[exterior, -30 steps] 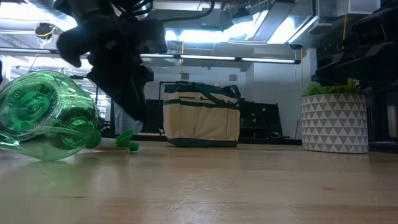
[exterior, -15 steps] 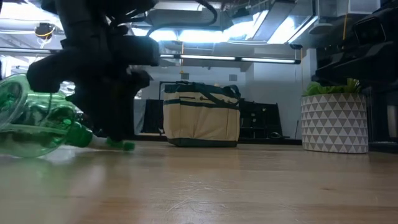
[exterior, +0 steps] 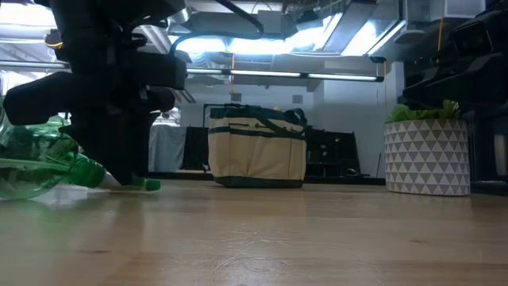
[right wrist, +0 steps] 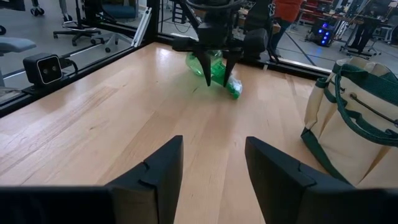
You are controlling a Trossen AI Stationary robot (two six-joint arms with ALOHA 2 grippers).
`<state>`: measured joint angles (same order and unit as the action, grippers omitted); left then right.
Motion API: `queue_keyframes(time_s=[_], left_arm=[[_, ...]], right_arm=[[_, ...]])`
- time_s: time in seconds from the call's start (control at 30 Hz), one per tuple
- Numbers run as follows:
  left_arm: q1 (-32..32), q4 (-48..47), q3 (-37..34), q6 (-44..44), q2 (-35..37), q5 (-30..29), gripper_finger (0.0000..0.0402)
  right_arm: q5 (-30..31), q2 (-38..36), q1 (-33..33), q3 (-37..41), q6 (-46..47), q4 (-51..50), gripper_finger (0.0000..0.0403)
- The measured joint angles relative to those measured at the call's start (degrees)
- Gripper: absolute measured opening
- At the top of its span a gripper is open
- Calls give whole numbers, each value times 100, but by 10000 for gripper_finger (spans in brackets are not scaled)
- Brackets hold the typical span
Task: Pick & Place Garden tools in Gardening bag
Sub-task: Put the spray bottle into the gardening bag
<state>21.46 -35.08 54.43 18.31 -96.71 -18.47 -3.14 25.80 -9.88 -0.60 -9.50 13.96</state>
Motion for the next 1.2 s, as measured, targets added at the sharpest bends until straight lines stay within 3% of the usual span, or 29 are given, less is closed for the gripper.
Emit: queue_keyframes(time_s=[0.17,0.47,0.67,1.2], left_arm=[[-1,-56,0,0,2,-1,122],[-3,-246,0,-9,16,-28,14],[-3,-139,0,127,17,-4,10],[-8,1687,-4,-123,573,577,13]], right_arm=[[0,0,-1,1,0,0,176],[0,0,-1,0,0,0,176],[1,0,-1,1,0,0,176],[6,0,0,1,0,0,176]])
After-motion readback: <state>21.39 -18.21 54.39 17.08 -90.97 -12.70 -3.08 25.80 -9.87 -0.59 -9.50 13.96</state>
